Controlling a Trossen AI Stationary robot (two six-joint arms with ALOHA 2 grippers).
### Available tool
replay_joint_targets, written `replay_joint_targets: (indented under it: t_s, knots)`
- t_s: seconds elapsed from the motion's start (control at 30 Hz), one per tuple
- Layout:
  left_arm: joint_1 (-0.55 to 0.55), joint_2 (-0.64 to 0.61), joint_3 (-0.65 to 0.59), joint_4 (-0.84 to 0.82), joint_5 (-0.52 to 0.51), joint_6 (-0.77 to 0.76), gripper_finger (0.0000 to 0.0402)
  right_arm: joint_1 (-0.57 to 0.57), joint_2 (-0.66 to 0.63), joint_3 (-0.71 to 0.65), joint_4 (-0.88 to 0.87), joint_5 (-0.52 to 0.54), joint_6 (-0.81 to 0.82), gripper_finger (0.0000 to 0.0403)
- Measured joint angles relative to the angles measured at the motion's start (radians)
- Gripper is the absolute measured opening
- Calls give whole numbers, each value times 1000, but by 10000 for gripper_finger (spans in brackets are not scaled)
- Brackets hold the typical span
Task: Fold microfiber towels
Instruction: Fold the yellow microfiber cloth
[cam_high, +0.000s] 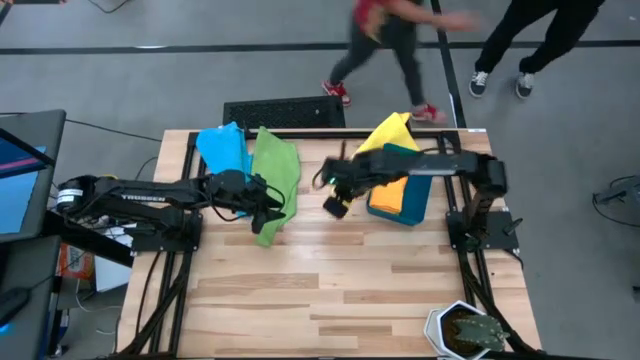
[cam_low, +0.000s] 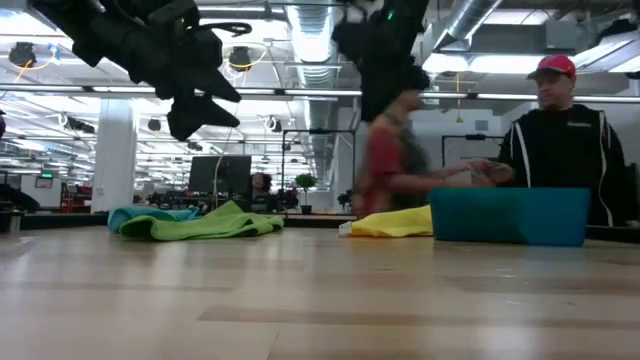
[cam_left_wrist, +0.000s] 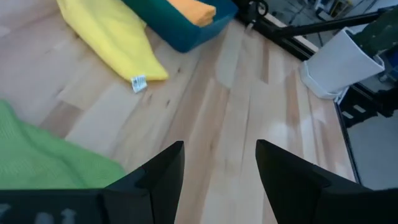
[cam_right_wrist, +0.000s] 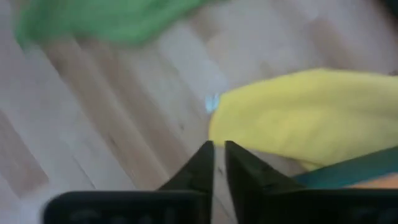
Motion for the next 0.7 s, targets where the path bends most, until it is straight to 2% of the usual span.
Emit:
replay_joint_targets:
  t_s: [0.23, 0.4, 0.47, 0.57, 0.7]
  knots:
    - [-9, -1, -1, 5, 5, -24, 192, 11, 219, -1, 3, -30, -54, 188]
    - [-9, -1, -1, 3, 15, -37, 192, -6, 328, -1, 53, -99, -66, 235]
    - [-9, -1, -1, 0, 23, -45, 192, -13, 342, -3, 69, -126, -71, 239]
    - [-9, -1, 0, -11, 22, -51, 192, -21, 363, 2, 102, -113, -59, 228]
    - [-9, -1, 0, -40, 14, -52, 192, -47, 369, 2, 61, -115, -50, 171]
